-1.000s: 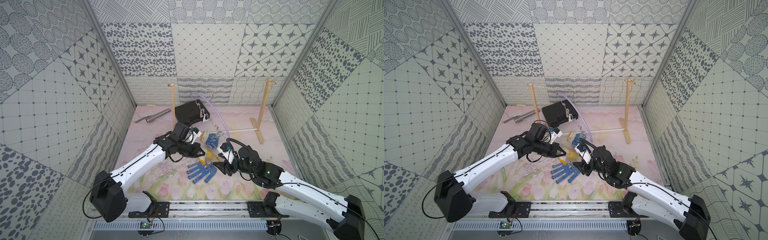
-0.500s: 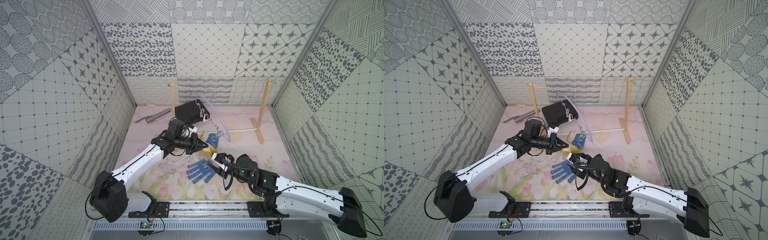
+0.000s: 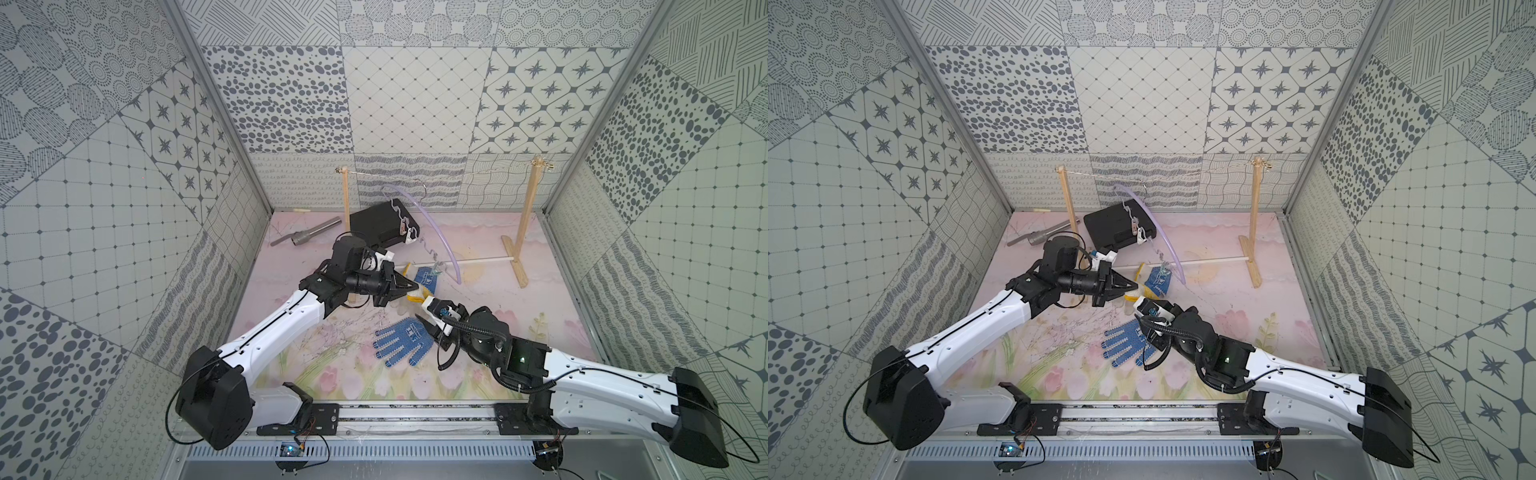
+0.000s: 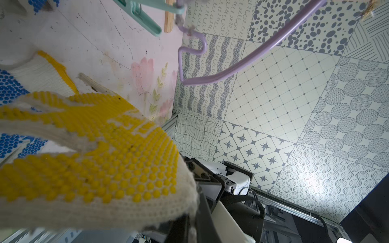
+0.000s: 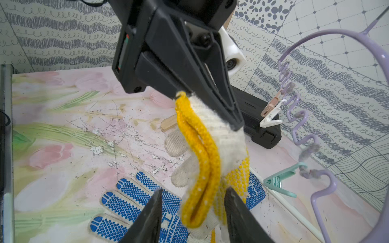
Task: Clip the gloves onto a hanger to dry
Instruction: Pick up the glove from the center of the board.
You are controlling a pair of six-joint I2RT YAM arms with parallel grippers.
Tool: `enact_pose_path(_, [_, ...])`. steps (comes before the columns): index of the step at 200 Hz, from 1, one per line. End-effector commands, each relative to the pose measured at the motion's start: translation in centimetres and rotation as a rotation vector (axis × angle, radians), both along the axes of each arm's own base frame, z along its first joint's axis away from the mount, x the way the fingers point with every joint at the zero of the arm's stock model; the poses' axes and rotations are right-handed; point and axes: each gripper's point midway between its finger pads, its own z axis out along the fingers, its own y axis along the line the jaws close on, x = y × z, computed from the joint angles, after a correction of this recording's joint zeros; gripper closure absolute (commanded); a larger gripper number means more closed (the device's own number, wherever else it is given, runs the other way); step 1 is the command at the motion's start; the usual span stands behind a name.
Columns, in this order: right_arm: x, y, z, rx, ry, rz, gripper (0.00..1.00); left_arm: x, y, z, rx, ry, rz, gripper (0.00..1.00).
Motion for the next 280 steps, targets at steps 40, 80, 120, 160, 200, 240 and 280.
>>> enact_pose_path(40, [0.0, 0.5, 3.7, 0.128, -0.023, -0.007, 0.59, 0.0, -0.4, 1.5, -0.055, -0.025, -0.032, 1.0])
enact_pose_path(80, [0.1, 0.1, 4.3, 0.148, -0.031, -0.024, 0.77, 0.1, -0.4, 1.5, -0.053, -0.023, -0.031, 1.0])
enact_pose_path(120, [0.1, 0.2, 4.4, 0.146, -0.03, -0.022, 0.96, 0.2, -0.5, 1.5, -0.053, -0.02, -0.033, 1.0])
enact_pose_path(160, [0.1, 0.0, 4.6, 0.134, -0.017, -0.028, 1.0, 0.2, -0.6, 1.2, -0.068, -0.009, -0.04, 0.74])
enact_pose_path(200, [0.4, -1.5, 3.2, 0.105, 0.082, -0.072, 1.0, 1.2, -0.1, 2.7, -0.13, -0.146, 0.006, 0.45])
enact_pose_path(240, [1.2, -3.7, 1.2, 0.074, 0.221, -0.098, 1.0, 3.0, 2.4, 2.8, -0.006, -0.347, 0.116, 0.39])
enact_pose_path(280, [1.6, -6.8, -0.8, 0.1, 0.426, -0.095, 1.0, 4.3, 5.7, 2.9, 0.199, -0.625, 0.243, 0.44])
